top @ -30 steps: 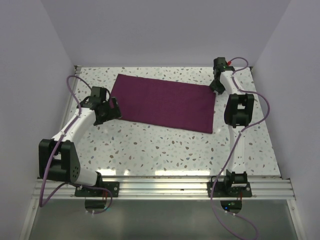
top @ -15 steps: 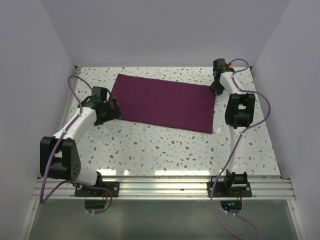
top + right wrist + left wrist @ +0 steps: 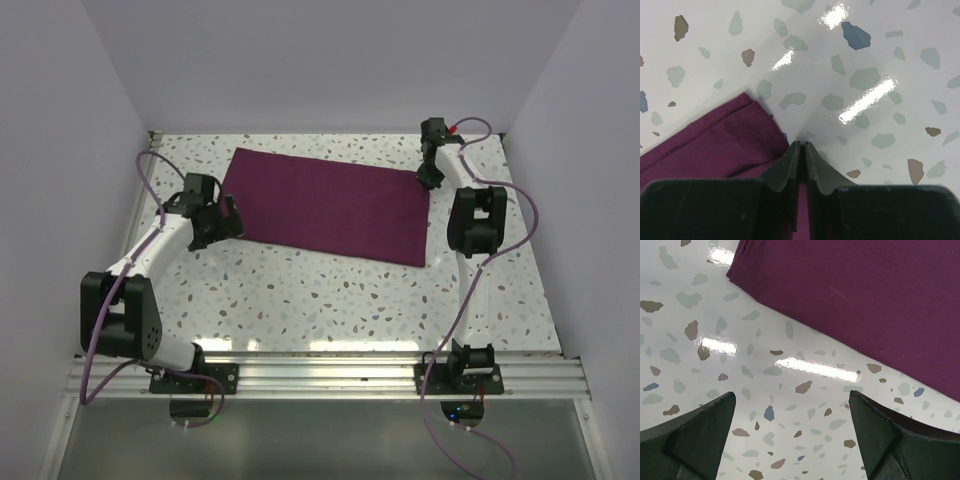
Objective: Open and lay out the surgical kit
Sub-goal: Open the surgical kit at the center of the board.
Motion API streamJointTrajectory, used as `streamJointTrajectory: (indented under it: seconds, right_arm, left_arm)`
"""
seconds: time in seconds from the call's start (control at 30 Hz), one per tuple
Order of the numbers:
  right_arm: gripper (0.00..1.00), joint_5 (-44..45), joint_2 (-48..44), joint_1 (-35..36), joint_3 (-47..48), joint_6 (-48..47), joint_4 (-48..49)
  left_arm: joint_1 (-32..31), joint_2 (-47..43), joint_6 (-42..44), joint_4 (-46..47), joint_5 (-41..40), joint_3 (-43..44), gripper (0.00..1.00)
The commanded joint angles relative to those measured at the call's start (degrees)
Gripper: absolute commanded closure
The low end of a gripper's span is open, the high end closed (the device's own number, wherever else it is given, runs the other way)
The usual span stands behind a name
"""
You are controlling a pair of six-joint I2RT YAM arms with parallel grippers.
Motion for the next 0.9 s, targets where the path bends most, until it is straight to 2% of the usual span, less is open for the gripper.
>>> streamJointTrajectory:
  seconds: [0.0, 0.07, 0.33, 0.63, 0.87]
  right_arm:
    - [0.91, -1.66, -1.19, 1.24, -1.83, 1.87, -3.15]
    - [1.00, -1.66, -1.20, 1.24, -2.45, 1.70, -2.97]
    - [1.00, 0.09, -5.06, 1.24, -5.35, 0.38, -1.30]
    - [1.00, 1.68, -16.31, 2.64, -9.31, -0.59, -0.50]
    - [1.00, 4.49, -19.39, 4.57, -8.43, -1.29, -5.50]
  left_arm:
    - [-0.26, 0.91, 0.83, 2.18, -0.78, 0.85, 0.00]
    - [-0.35, 1.00, 0.92, 2.18, -0.70, 0.85, 0.00]
    - [-0.26, 2.32, 1.62, 2.71, 0.01, 1.64, 0.00]
    - [-0.26, 3.29, 2.06, 1.92, 0.36, 6.29, 0.00]
    - [-0.26, 2.85, 2.41, 1.65, 1.50, 8.32, 0.00]
